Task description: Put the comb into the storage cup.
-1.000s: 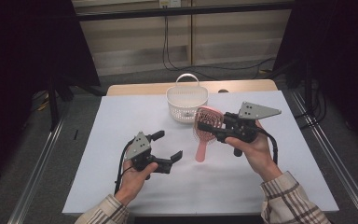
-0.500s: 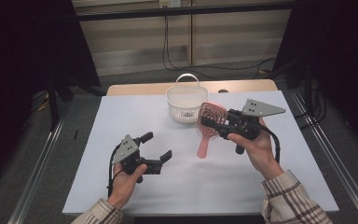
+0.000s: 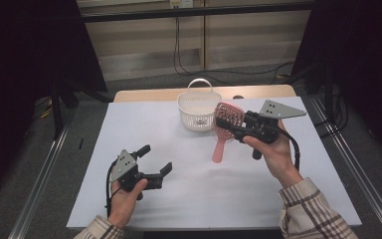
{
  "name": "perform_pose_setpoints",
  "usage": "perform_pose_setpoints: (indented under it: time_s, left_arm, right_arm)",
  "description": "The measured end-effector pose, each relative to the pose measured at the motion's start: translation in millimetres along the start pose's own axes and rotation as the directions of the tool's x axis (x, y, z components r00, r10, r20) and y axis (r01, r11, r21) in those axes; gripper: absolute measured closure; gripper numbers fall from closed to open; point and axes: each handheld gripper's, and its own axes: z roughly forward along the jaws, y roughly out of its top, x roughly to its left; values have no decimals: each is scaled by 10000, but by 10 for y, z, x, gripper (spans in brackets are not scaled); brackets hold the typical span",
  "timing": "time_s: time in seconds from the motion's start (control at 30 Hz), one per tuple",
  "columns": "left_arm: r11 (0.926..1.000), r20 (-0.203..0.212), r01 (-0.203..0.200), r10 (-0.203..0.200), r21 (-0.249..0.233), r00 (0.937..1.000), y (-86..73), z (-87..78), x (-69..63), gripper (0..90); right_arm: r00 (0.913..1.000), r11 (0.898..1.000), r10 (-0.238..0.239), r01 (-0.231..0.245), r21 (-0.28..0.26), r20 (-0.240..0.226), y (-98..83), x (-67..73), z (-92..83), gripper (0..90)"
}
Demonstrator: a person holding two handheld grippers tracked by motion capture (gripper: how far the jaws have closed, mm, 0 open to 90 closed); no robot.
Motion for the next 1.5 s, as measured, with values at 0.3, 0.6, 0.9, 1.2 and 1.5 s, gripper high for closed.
perform_pose_setpoints:
  time_s: [0.3,0.6,0.9,1.2,1.5]
  left_arm:
    - [9998,-697,-139,128,-155,9975,-41,-221,78,28]
    - [9995,-1266,-97,59,-296,9919,-79,-386,107,28]
    - [9997,-1582,-73,33,-244,9874,-130,-487,111,28]
    - [9994,-1594,-196,147,-298,9871,-145,-515,73,28]
    - [9998,-1623,0,-34,-214,9867,-158,-492,77,28]
  right_arm:
    - [9992,9997,-224,221,77,331,75,-9,45,620]
    - [9977,9993,-382,383,-6,559,137,-45,98,620]
    - [9962,9996,-207,222,-178,844,198,-119,93,620]
    - [9930,9996,-100,129,-241,1176,230,-215,139,620]
    - [9910,9996,23,14,-272,1340,329,-319,189,620]
